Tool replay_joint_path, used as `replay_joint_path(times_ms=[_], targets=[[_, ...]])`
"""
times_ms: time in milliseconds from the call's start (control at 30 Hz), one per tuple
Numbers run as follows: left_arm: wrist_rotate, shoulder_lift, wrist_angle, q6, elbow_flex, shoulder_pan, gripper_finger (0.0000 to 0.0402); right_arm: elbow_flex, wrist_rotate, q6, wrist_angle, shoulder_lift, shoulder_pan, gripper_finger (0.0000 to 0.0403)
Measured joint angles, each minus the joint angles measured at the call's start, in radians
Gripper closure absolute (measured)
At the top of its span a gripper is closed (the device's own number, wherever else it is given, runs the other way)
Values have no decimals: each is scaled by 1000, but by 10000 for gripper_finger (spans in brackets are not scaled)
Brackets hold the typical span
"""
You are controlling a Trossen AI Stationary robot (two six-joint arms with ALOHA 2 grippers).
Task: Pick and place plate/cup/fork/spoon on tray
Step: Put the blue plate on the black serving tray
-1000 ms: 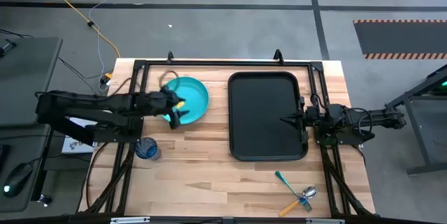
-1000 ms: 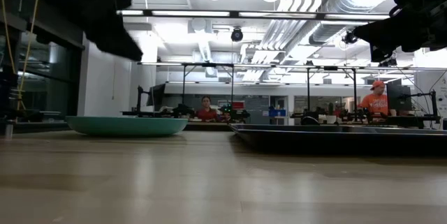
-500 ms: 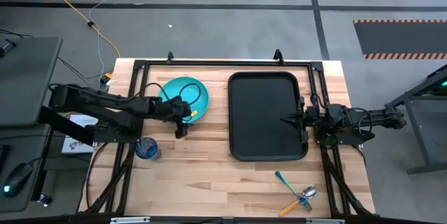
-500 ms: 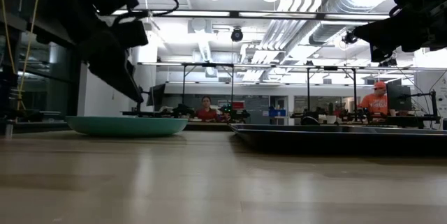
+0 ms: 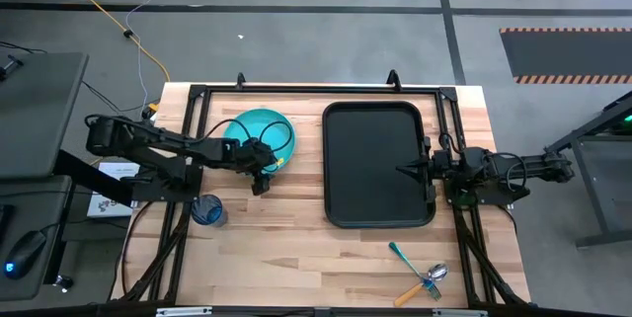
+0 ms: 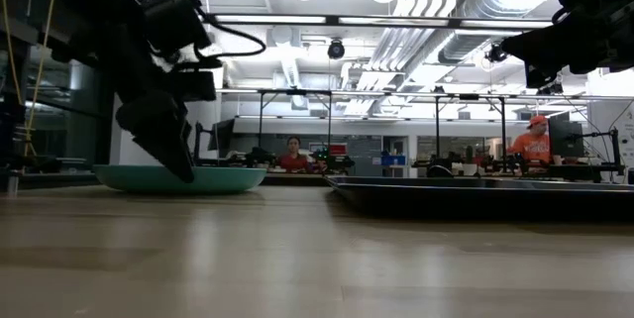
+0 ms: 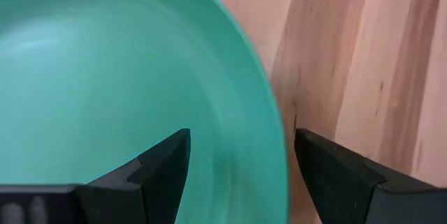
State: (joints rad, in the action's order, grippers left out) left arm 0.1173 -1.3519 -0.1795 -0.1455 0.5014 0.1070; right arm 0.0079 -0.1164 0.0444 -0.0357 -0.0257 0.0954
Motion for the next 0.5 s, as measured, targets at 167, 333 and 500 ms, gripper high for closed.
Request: replay_joint_path(times_ms=[167,333,500], targets=[[46,-45,5,-8,0,0,171,0,0,0,0,0,0,402],[114,-63,8,-8,2,0,244,0,0,0,0,0,0,402],[157,-50,9,44,5,-3,372,0,0,0,0,0,0,402]])
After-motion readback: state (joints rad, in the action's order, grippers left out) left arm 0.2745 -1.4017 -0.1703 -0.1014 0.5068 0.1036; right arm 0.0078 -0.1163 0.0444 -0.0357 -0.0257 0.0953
